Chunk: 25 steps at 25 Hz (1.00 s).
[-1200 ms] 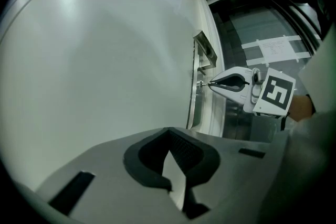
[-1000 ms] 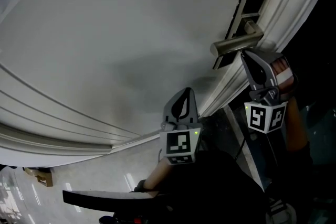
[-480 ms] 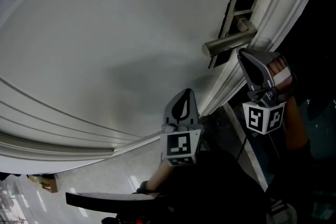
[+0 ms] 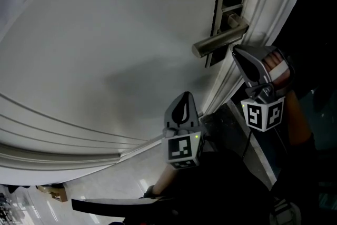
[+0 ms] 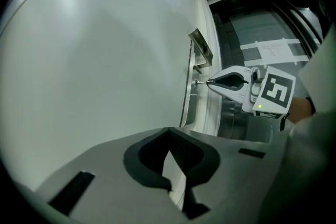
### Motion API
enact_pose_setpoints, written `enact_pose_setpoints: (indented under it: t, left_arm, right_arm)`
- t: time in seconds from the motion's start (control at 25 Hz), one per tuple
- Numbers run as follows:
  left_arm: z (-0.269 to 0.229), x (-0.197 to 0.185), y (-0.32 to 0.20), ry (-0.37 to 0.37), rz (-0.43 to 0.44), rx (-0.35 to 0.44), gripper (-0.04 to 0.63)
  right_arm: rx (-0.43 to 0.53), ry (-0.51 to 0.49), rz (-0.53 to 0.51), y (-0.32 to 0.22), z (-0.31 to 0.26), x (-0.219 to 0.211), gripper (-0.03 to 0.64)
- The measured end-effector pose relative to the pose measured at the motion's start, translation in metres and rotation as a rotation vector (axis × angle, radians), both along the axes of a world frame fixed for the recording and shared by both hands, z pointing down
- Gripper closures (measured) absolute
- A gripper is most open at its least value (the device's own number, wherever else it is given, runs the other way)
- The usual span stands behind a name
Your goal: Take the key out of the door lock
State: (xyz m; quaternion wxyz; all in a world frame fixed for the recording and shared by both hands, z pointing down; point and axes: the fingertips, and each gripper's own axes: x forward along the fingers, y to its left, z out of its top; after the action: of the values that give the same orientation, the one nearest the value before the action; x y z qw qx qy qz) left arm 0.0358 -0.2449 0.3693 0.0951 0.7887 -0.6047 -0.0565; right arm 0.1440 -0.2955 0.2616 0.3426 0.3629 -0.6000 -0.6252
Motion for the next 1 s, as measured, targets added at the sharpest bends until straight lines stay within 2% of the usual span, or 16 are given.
enact_pose_setpoints:
  t: [0.24,1.0]
  left_arm:
    - [-0.0016,0.0033,-0.0006,0.012,0.011,0.002,0.595]
    - [0.0004,0.0036,0.0023,-0.02,0.015,-0.005,0.595]
  right_arm:
    - [-0.001,-0.005,0.0,0.0023,0.0007,0.0029,0.604]
    - [-0.01,-0.016,-0.003,0.0065,0.0011,0.0048,0.604]
